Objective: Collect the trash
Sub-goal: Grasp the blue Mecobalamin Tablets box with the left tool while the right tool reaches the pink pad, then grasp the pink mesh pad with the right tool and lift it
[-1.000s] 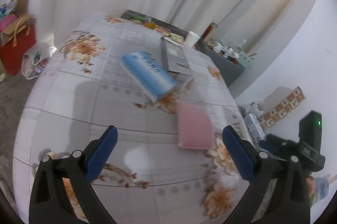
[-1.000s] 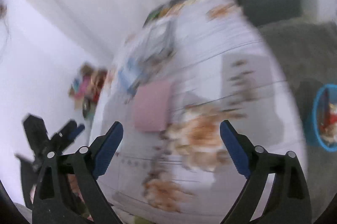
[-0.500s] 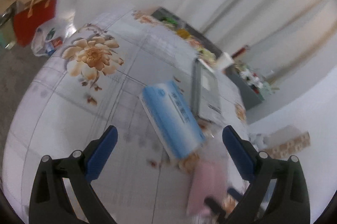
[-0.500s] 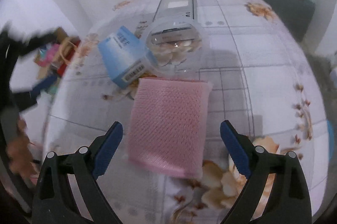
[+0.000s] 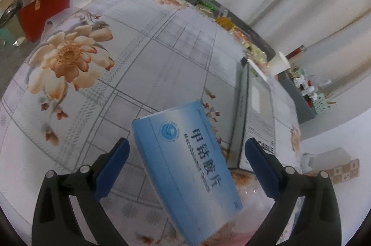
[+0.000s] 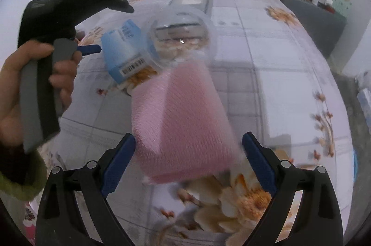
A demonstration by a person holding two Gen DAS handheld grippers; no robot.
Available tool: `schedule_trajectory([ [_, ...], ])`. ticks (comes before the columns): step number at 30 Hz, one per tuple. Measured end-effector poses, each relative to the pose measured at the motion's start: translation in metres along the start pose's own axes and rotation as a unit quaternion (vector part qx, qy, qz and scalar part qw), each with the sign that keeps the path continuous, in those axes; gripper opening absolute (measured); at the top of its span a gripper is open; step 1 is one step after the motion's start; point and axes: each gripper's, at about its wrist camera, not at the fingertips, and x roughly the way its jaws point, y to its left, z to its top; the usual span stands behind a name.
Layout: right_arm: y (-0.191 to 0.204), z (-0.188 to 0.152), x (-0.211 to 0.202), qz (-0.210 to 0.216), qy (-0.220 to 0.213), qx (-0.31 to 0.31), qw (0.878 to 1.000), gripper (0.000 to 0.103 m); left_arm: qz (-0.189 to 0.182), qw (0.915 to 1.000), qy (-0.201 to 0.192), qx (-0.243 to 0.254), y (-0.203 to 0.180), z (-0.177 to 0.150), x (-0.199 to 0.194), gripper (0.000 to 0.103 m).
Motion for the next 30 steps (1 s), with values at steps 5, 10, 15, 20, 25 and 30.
schedule_trajectory([
  [5,-0.009,-0.012,0.000,-0.014,0.001,-0.003,1.000,0.089,0.030,0.9993,-0.012,0.017,-0.006,0.003,0.015,0.097],
  [10,-0.013,-0.014,-0.004,-0.005,-0.002,0.005,1.000,0.086,0.049,0.9965,-0.013,0.066,-0.014,0.007,0.024,0.097],
  [15,-0.017,-0.015,-0.014,0.015,-0.004,0.014,1.000,0.085,0.047,0.9893,-0.015,0.138,-0.010,0.002,0.020,0.091],
  [20,-0.022,-0.010,-0.031,0.064,-0.020,0.006,0.998,0.085,0.030,0.9855,-0.007,0.167,0.013,-0.001,0.007,0.090],
  [25,-0.012,0.007,-0.046,0.087,-0.043,-0.038,0.995,0.086,-0.001,0.9726,0.021,0.231,0.027,-0.019,-0.011,0.090],
  [30,-0.003,0.029,-0.046,0.103,-0.063,-0.084,0.989,0.088,-0.035,0.9561,0.048,0.287,0.044,-0.058,-0.039,0.090],
])
